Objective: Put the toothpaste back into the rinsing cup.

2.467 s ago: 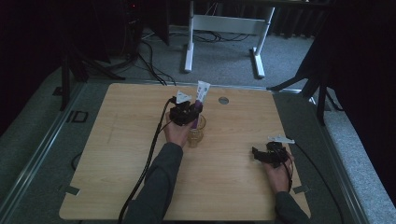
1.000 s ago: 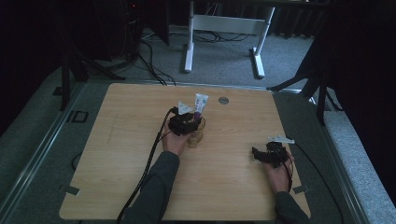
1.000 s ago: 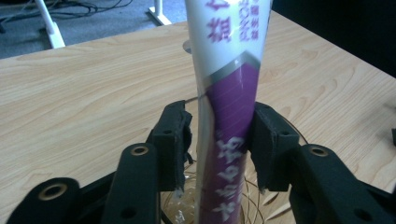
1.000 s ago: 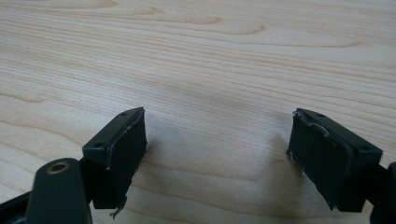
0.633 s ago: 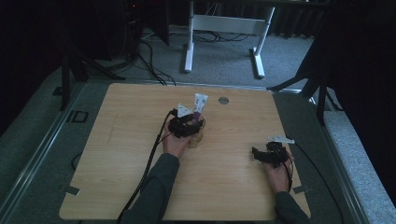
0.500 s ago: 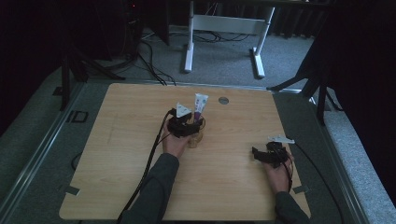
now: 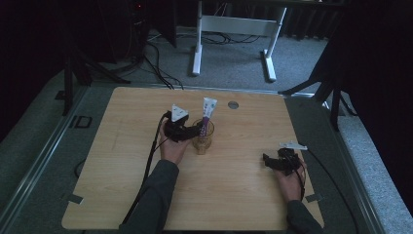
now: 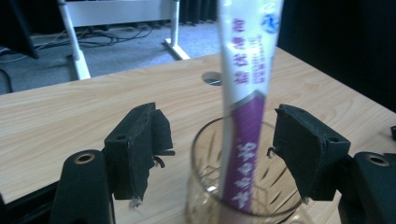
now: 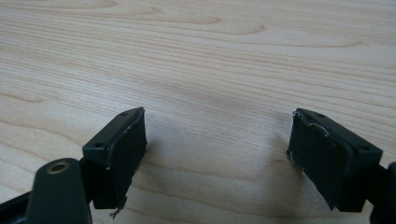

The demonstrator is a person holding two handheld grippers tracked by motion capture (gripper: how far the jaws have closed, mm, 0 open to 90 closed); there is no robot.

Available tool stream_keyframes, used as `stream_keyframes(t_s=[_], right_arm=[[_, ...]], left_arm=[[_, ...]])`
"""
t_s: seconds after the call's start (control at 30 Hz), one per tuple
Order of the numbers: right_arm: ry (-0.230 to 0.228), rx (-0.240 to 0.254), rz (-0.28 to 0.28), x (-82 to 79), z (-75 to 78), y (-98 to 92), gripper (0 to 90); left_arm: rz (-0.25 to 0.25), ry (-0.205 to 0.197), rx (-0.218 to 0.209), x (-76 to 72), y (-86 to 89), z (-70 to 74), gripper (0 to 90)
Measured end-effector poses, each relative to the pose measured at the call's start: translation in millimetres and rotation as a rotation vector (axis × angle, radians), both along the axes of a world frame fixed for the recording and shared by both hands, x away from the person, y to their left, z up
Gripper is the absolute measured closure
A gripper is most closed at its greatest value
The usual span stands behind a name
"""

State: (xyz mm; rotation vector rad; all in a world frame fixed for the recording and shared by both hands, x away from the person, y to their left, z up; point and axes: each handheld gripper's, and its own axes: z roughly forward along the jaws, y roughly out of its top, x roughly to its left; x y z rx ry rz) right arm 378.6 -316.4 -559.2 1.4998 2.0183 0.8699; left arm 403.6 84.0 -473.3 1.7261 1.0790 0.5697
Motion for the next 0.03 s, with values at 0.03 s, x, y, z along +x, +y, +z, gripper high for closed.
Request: stream_keyframes(t_s=[0.03], right_arm=[[0.001, 0.000, 0.000, 0.0, 0.0, 0.0, 19.0]], left_arm=[[0.022, 0.007, -0.003, -0.9, 8.2, -2.0, 30.8]])
